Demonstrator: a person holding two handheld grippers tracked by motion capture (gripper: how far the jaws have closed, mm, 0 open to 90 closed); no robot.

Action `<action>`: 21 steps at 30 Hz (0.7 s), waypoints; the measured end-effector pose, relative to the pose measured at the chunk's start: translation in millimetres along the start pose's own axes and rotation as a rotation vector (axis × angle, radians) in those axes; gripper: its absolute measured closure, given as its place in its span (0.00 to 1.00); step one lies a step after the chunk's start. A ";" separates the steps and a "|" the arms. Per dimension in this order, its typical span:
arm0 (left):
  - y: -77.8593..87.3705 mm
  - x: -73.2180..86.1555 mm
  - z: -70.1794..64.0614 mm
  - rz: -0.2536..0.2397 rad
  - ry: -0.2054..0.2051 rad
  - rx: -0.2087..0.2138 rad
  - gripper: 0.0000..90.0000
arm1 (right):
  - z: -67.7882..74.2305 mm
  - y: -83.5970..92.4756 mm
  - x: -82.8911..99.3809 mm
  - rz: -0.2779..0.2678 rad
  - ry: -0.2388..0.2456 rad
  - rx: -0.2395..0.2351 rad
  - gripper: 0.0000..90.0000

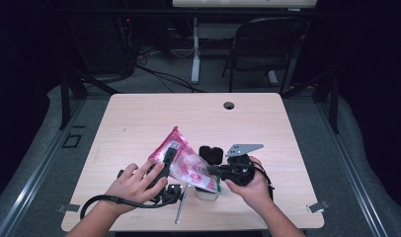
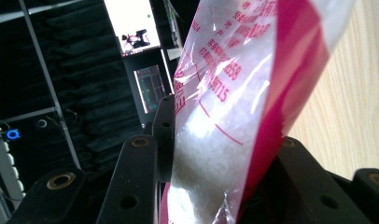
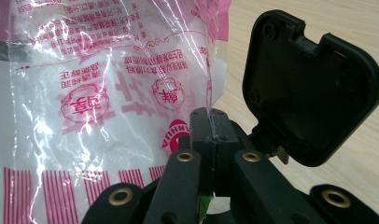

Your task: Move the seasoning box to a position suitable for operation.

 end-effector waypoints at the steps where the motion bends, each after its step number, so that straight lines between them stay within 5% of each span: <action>1: 0.0 0.0 0.0 0.000 0.000 0.000 0.75 | 0.0 0.0 0.0 0.000 0.000 0.000 1.00; 13: 0.9 3.8 -14.7 0.005 0.122 0.016 0.75 | 0.9 -0.7 -1.5 0.000 0.005 0.000 1.00; 21: 1.9 5.5 -18.6 0.006 0.141 0.016 0.75 | 2.2 -2.5 -1.9 -0.003 0.002 -0.001 1.00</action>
Point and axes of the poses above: each handheld gripper's, and its own axes: y roughly backward along the jaws, x roughly out of its underside, z roughly to its left, the point moved 7 cm from there along -y, roughly forward along the jaws, and after that the axes turned 13 degrees about -z, right-handed, at the moved point
